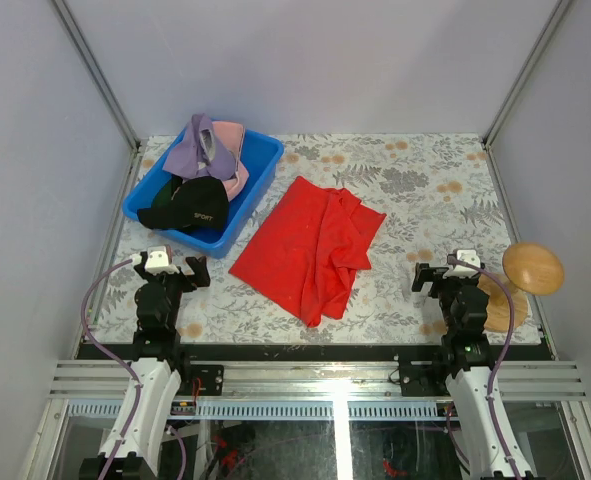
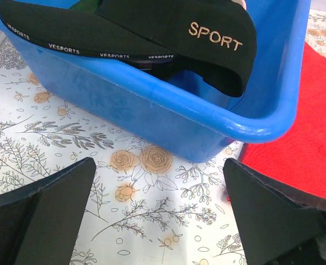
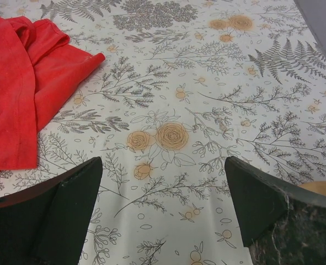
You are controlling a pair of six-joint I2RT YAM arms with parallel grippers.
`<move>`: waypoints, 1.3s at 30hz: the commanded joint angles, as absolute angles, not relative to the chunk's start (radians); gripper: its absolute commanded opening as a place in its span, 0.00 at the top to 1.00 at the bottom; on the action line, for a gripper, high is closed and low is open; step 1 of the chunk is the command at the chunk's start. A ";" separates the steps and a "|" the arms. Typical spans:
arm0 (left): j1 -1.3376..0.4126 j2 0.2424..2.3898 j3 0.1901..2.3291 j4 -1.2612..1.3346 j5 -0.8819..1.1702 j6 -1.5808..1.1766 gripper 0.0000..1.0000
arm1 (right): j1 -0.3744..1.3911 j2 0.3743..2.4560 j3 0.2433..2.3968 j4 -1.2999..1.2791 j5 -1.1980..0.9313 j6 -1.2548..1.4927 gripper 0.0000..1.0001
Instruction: Stack the hats
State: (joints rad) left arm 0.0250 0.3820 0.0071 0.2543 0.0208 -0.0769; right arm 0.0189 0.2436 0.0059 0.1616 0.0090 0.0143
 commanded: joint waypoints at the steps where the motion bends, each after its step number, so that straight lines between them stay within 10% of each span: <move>1: 0.023 0.374 -0.071 0.323 0.024 -0.065 0.00 | 0.023 0.219 -0.082 0.209 0.003 0.001 0.01; 18: 0.024 0.372 -0.004 0.240 -0.098 -0.117 0.00 | 0.023 0.273 -0.072 0.237 0.074 0.032 0.01; 31: 0.024 0.604 0.547 -0.073 -0.151 -0.253 0.00 | 0.023 0.256 0.096 0.069 -0.048 -0.007 0.01; 39: 0.024 0.900 1.005 -0.167 0.229 -0.173 0.00 | 0.023 0.329 0.264 0.116 0.047 0.150 0.01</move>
State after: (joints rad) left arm 0.0261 0.8299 0.8719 -0.1345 0.0479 -0.1780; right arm 0.0189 0.2848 0.1612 0.0380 0.0296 0.0845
